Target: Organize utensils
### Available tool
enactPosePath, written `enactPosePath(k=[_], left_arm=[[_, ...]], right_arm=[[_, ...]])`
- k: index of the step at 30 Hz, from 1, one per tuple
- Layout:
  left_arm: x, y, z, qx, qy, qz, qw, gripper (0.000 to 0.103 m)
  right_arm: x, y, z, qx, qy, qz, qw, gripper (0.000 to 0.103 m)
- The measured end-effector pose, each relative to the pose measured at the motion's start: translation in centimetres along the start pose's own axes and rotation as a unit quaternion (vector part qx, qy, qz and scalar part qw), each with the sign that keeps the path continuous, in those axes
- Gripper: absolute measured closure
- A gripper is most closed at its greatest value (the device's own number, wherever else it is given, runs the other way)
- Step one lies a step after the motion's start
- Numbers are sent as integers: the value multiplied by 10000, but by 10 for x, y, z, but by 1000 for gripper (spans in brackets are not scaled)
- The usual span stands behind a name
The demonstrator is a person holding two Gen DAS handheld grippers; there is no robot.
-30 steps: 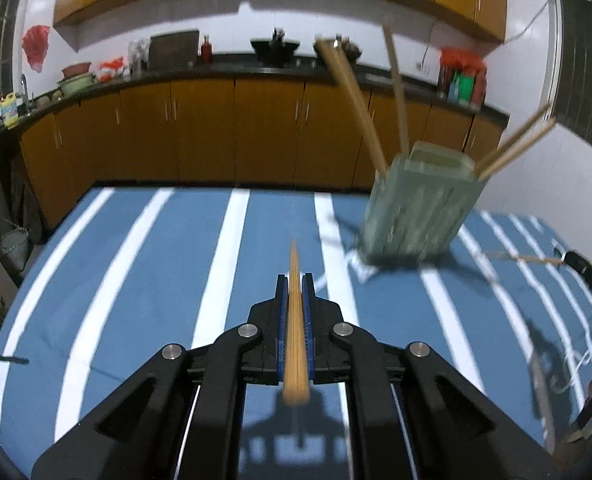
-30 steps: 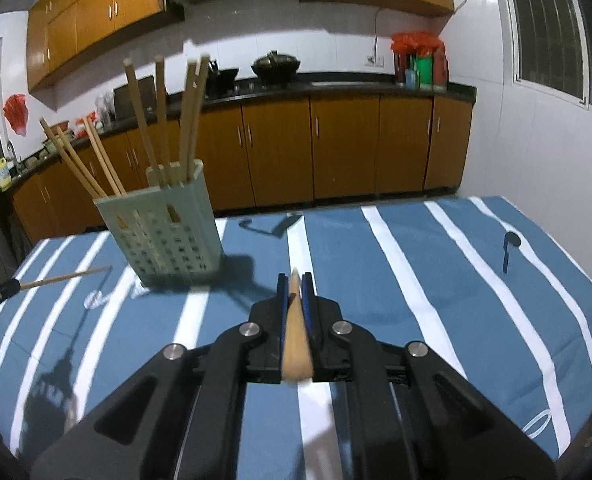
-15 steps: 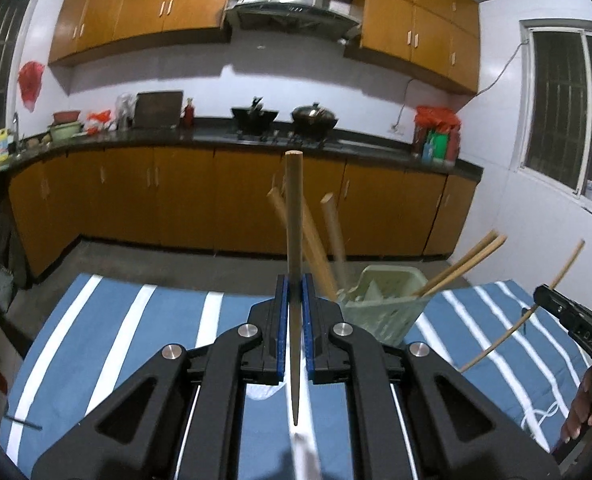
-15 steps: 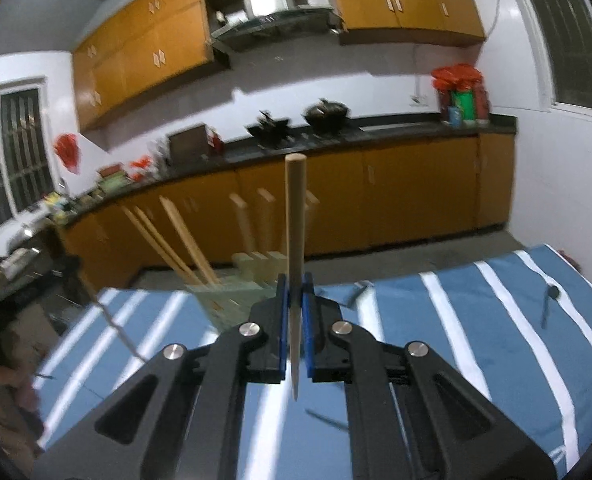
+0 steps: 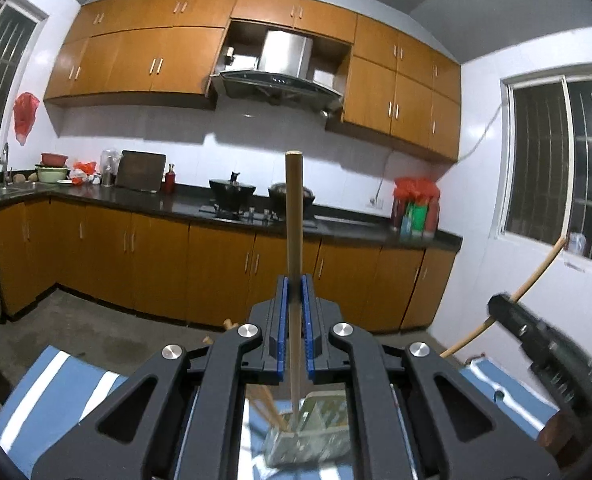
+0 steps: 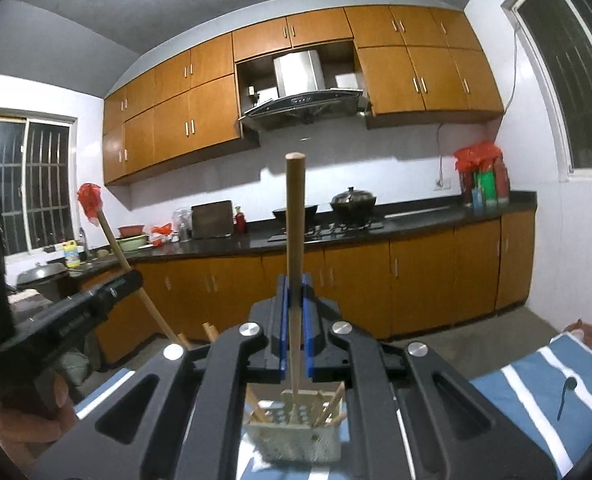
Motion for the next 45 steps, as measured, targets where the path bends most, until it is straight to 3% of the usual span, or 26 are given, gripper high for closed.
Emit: enactPosePath(k=[6,16,18,20,25,27,35,38,45], left_arm=[[9,-4,20,-77,-107,-11,9999,96],[53,-9,55,277,523,-206,9980,95],[54,-10,52,306,556,-192,9978,88],[51,-8,47,279,528,-184,9980,61],[47,-1,25,242,425,-143,9987,51],[50,3,15,188,421,-114,9989,42],[82,25,-42,-339,513,114,9980,8],[96,28,-61,-558,573,279,9964,2],[136,18,-92,-816,930,630,9903,2]], right_arm=[[15,-9,34,173,240,-78,9995,95],[37,-18,52,290,611,-103,9977,92],[38,-17,49,292,601,-113,9977,83],[36,-17,43,284,551,-112,9980,78],[30,-20,18,278,371,-23,9989,56],[32,-24,3,308,285,13,9991,42],[62,-46,-44,608,238,-24,9979,6],[80,-50,-59,744,271,-112,9968,4],[122,-38,-85,1121,380,-743,9902,4]])
Point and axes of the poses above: each gripper's, at about its wrist camera, not at the fingertips, and z roughly the way its jaws point, y to its left, x to its underside, the point moved 3 cm from there along z, roughly the way its jaws point, and after that the axes turned 14 degrees about z, right-handed, at the moved point
